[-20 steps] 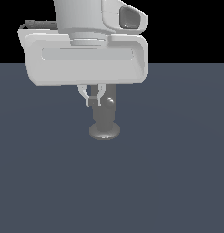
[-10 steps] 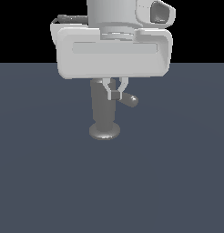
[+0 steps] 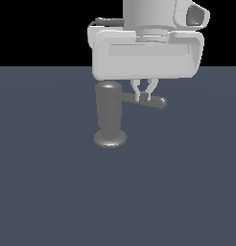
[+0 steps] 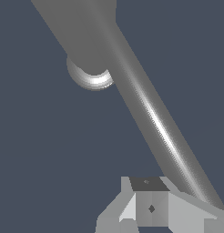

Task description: Turn on the faucet by rotating a designated handle.

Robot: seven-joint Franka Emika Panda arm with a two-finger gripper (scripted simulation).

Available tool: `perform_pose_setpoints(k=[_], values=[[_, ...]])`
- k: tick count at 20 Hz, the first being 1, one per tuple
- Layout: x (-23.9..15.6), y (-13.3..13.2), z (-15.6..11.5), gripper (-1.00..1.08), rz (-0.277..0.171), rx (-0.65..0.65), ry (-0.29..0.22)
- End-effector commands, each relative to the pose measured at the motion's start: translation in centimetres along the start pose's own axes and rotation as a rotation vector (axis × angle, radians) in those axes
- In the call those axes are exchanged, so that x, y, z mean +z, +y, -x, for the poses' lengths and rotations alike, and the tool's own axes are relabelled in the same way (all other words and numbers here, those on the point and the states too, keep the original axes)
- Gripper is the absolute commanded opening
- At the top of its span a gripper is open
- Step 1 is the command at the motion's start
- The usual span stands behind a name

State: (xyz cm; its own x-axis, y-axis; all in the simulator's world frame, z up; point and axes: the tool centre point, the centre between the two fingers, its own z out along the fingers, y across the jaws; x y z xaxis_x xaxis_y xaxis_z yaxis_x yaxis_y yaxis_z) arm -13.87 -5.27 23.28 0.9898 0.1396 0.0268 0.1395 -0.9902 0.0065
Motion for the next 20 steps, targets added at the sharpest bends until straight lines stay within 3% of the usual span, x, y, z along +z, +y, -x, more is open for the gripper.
perform_pose_setpoints(k=[1,9,10,11,20], values=[[1.2,1.6,0.5,-1.00,-0.006,0.011,-0.027],[1.3,5.3,-0.1,-1.00,-0.006,0.011,-0.027],[1.3,5.3,-0.1,-1.00,-0.006,0.011,-0.027],[-0.1,3.4,-1.5,-1.00,0.004,-0.030,0.005],[0.2,5.5,-3.8,-1.00,0.002,-0.023,-0.001]])
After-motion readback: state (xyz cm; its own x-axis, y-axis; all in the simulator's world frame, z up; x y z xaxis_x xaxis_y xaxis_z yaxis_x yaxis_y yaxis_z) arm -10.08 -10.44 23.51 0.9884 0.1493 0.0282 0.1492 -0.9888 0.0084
